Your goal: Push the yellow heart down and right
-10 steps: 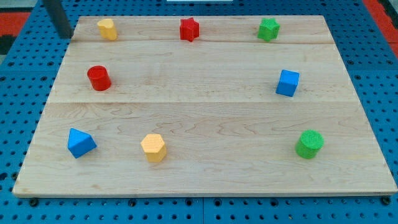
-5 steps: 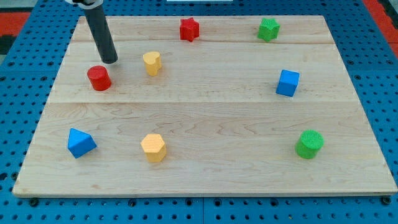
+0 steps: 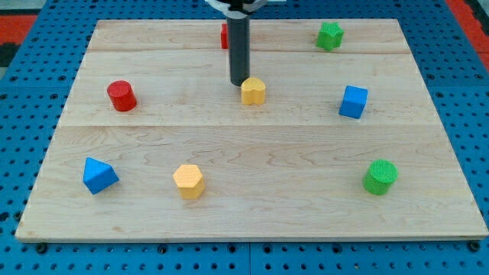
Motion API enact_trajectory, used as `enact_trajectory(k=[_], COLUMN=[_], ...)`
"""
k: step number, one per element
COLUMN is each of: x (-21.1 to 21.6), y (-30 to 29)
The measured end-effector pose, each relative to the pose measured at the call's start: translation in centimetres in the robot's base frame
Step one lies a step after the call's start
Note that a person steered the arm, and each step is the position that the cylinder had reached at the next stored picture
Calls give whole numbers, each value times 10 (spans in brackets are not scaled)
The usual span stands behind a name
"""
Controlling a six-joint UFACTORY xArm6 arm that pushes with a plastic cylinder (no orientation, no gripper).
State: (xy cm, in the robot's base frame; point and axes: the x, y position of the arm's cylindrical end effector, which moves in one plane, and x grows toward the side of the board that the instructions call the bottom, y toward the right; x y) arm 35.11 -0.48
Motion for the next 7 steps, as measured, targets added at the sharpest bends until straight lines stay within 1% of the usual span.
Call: enact_trajectory(k=[1,2,3,4,5,6,7], x=[0,-2,25,7,15,15,5], y=[5,50,67,16,13,13,59])
